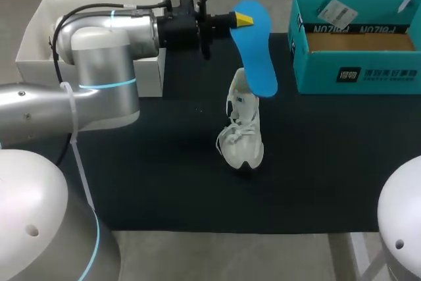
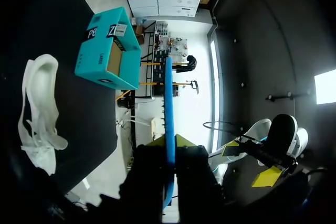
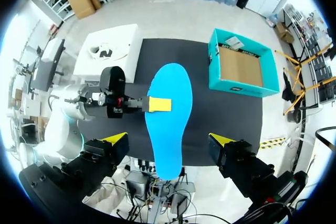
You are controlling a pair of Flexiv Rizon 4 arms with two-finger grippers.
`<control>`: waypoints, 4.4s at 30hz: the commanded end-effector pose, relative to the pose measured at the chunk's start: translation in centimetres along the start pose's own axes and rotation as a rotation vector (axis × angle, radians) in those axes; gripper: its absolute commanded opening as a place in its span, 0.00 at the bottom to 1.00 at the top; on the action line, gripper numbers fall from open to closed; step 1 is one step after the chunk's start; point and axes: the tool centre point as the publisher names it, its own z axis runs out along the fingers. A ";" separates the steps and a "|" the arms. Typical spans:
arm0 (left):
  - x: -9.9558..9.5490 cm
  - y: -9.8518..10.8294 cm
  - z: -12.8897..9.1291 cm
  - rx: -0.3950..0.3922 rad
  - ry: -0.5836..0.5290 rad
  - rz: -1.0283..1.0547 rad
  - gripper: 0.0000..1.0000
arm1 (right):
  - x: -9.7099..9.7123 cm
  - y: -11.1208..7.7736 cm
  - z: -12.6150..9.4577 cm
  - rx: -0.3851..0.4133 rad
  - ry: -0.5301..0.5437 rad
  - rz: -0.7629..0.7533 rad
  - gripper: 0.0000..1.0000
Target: Take the shoe out of the shoebox, open the shoe tongue, remove and reinsert the insole, then place the shoe into the shoebox
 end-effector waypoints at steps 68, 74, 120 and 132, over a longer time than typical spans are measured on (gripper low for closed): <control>2.8 -0.5 -3.0 -0.021 0.033 -0.043 0.00 | -5.6 -3.0 1.3 -0.370 0.843 -0.204 1.00; 3.2 -0.5 -2.8 -0.009 0.017 -0.032 0.00 | -5.9 -3.1 1.4 -0.361 0.880 -0.183 1.00; 3.4 0.2 -1.8 -0.073 -0.006 -0.043 0.00 | -9.0 -2.4 4.9 -0.109 1.319 0.167 1.00; 3.4 0.2 -1.8 -0.073 -0.006 -0.043 0.00 | -9.0 -2.4 4.9 -0.109 1.319 0.167 1.00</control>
